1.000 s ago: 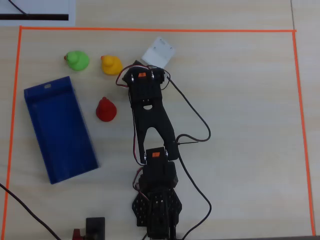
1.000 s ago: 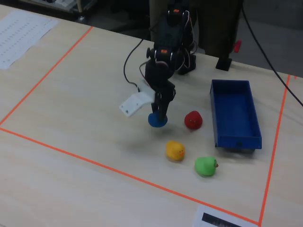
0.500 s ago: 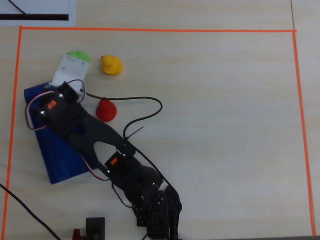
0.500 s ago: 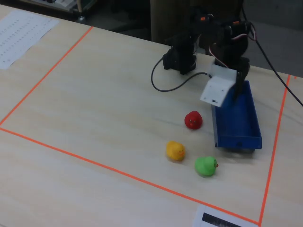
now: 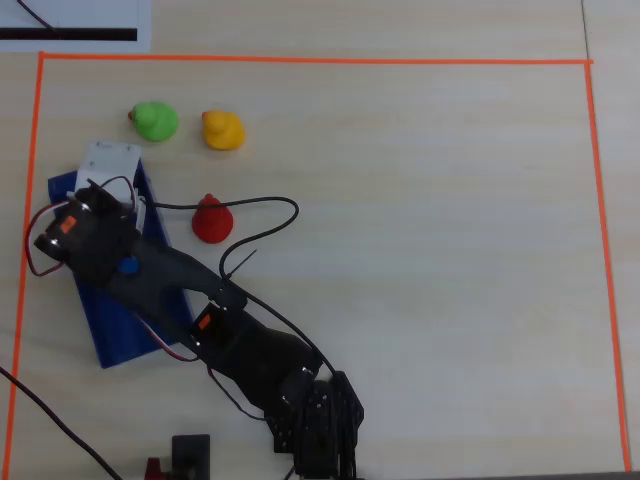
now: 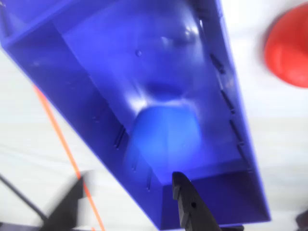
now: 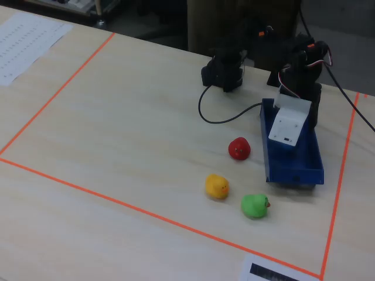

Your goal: Grasp blue duck and put it into box.

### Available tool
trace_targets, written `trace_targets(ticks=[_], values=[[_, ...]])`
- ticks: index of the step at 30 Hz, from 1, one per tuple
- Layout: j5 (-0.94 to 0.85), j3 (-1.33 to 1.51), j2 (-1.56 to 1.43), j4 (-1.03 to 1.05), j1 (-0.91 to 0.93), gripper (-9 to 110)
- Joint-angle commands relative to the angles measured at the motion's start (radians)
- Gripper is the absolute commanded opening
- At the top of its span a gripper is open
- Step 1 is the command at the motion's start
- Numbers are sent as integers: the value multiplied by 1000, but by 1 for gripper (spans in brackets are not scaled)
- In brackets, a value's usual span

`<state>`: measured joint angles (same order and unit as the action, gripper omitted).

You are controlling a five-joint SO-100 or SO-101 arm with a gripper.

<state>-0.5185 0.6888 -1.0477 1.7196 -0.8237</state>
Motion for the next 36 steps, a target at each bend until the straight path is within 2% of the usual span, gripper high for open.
trace_targets(ticks=[1,3,6,12,17,21,29,33,36], values=[[-49,-32,-80,11,115,37],[-84,-32,-144,12,178,32],[-146,61,-305,-41,293,0],[-374,963,-969,-732,601,0],[-497,1580,-1322,-1135,767,0],[-512,1942,-1565,-1301,818,0],[-529,2407,-2028,-1236,831,0],[-503,2421,-2125,-1055,833,0],[-561,2421,-2221,-821,801,0]])
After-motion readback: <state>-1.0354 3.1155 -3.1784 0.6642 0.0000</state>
